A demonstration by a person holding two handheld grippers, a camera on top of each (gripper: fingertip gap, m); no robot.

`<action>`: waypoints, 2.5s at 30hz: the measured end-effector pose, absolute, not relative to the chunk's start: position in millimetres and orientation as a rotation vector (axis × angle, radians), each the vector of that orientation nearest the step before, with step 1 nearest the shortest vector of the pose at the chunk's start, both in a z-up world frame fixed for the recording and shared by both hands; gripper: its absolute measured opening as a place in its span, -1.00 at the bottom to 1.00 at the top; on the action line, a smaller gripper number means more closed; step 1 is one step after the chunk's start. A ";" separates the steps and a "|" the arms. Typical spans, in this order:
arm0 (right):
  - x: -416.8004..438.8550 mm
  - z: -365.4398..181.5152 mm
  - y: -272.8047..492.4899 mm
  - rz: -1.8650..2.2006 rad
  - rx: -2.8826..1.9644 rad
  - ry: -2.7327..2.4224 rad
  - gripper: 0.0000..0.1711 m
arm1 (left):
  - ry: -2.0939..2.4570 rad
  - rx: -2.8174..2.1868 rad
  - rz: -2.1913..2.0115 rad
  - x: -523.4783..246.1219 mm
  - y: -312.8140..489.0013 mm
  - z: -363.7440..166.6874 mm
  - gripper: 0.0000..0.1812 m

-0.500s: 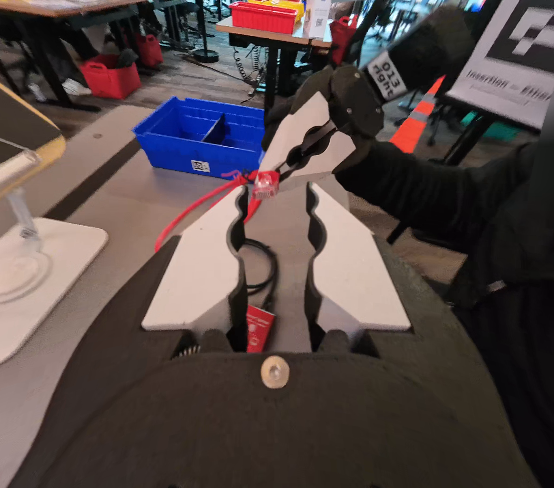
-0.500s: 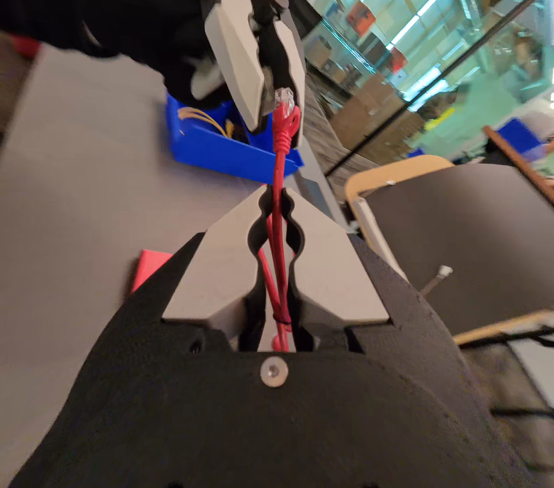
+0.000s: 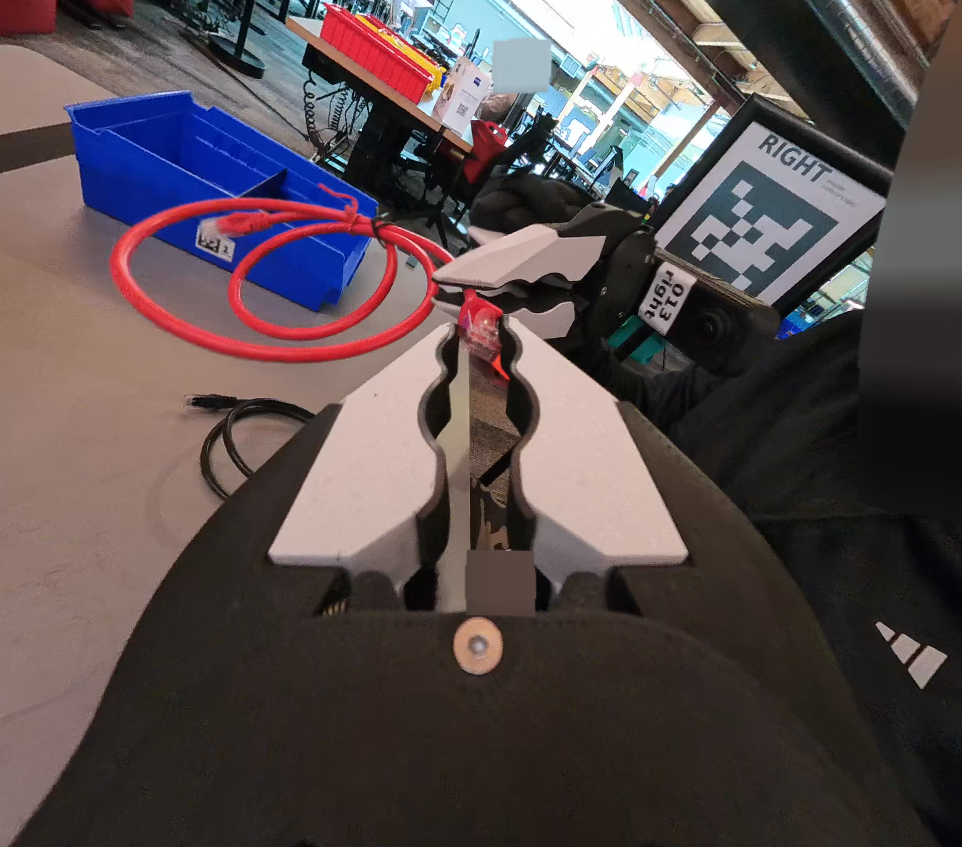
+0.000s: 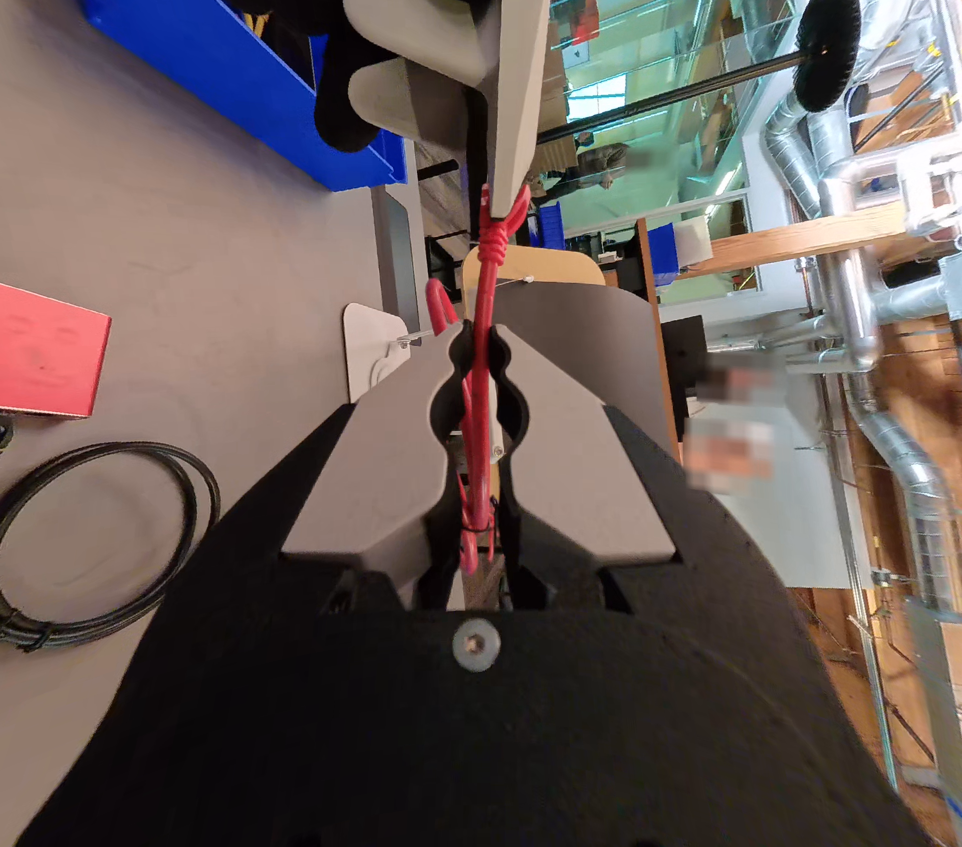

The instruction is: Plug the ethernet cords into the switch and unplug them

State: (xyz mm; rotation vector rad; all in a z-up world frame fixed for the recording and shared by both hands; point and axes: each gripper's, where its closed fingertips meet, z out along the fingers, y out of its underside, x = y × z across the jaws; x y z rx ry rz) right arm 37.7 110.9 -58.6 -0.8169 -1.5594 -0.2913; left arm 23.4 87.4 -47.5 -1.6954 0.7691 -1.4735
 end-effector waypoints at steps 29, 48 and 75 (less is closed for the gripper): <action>32.0 -25.0 67.7 1.211 -1.033 -1.294 -0.92 | 0.898 -1.173 -1.333 44.7 64.6 -24.6 -0.92; 45.1 -52.8 51.7 1.473 -1.200 -1.481 -0.92 | 1.584 -1.005 0.180 60.8 57.9 -38.7 -0.86; 53.7 -5.4 38.4 2.015 -1.009 -1.226 -0.88 | 1.361 -0.861 0.328 66.4 53.2 -1.5 -0.86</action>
